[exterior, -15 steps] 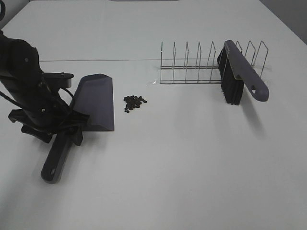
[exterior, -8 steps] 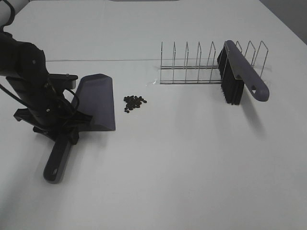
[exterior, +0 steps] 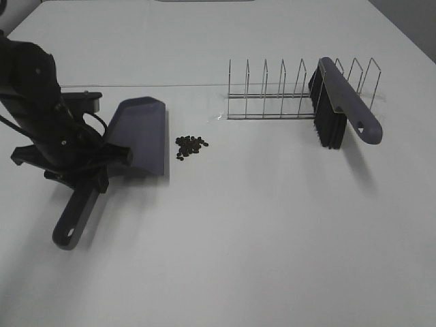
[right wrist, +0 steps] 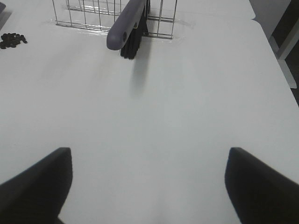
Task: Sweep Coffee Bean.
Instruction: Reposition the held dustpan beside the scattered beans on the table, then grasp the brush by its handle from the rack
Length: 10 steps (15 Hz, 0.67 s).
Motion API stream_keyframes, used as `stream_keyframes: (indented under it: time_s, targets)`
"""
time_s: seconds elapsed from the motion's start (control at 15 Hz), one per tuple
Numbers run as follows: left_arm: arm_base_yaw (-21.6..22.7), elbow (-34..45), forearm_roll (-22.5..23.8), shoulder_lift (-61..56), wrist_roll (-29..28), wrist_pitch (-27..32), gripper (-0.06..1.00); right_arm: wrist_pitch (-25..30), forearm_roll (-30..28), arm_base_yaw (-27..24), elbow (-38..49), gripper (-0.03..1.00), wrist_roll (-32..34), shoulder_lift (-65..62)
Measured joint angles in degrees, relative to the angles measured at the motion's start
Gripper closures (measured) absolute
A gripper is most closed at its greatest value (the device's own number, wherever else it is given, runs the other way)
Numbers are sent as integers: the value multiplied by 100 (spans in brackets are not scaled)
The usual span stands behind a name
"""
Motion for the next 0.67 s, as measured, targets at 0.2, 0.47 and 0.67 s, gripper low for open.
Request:
stream_keyframes:
  time_s: [0.2,0.47,0.67]
  targets:
    - [0,0,6,-739,-17,6,59,0,0,0,0,13,0,0]
    - [0,0,29,-997,-23,23,59,0,0,0,0,13,11,0]
    - [0,0,57,-997,-23,40,59,-716,0,0,-212,14,155,516]
